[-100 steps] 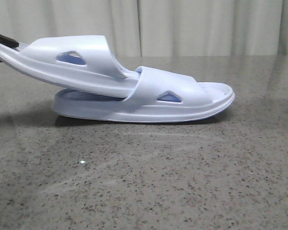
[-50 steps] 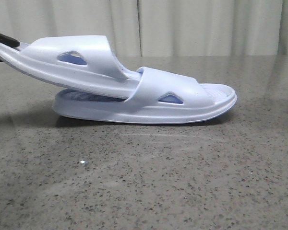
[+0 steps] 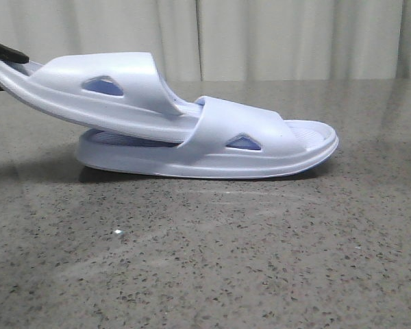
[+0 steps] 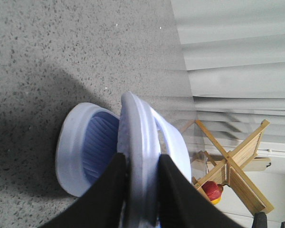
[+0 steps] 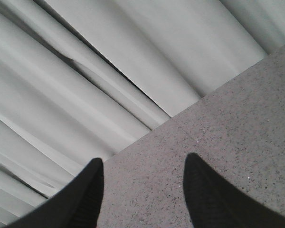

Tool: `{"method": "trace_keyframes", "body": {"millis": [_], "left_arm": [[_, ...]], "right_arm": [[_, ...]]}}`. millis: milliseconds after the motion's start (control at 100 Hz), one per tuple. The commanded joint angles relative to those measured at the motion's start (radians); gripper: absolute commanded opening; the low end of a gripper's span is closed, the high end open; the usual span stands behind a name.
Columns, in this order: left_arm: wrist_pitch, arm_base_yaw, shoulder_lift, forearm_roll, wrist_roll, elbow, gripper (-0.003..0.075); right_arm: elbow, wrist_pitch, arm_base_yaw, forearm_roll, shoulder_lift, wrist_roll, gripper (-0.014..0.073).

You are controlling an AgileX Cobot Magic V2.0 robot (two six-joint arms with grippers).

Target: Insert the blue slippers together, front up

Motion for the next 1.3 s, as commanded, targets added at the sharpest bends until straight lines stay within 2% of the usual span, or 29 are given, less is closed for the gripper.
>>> {"method": "trace_keyframes", "body": {"millis": [0,140,240,580,900,1140,1290], "left_arm": [[0.051,-0.009,-0.015,-0.053,-0.01,-0.022,0.0225],[0.049,-0.009,-0.015,-0.053,-0.002,-0.022,0.0331],[0.039,-0.009,-0.015,-0.053,0.016,-0.022,0.0373],[-0.023,-0.007,-0.015,-0.053,0.126,-0.022,0.0384],[-0.083,0.003,-0.03,-0.098,0.367,-0.022,0.0384],[-0.122,0.124,-0.115,-0.098,0.578,-0.022,0.0384],[-0.132,0.172,-0.181,-0.098,0.814,-0.022,0.0384]], "right_arm": [[-0.036,-0.087,-0.006,-0.017,-0.002,-0.013,0.0323],[-0.036,-0.087,-0.006,-0.017,-0.002,-0.013,0.0323],[-0.036,-0.087,-0.006,-0.017,-0.002,-0.013,0.0323],[-0.036,-0.087,-0.006,-0.017,-0.002,-0.013,0.0323],[-0.036,-0.087,-0.006,-0.029,-0.002,-0.014,0.0323],[-0.036,-0.087,-0.006,-0.055,-0.002,-0.014,0.0323],[-0.036,-0.087,-0.006,-0.112,-0.002,-0.015,0.0323]]}}
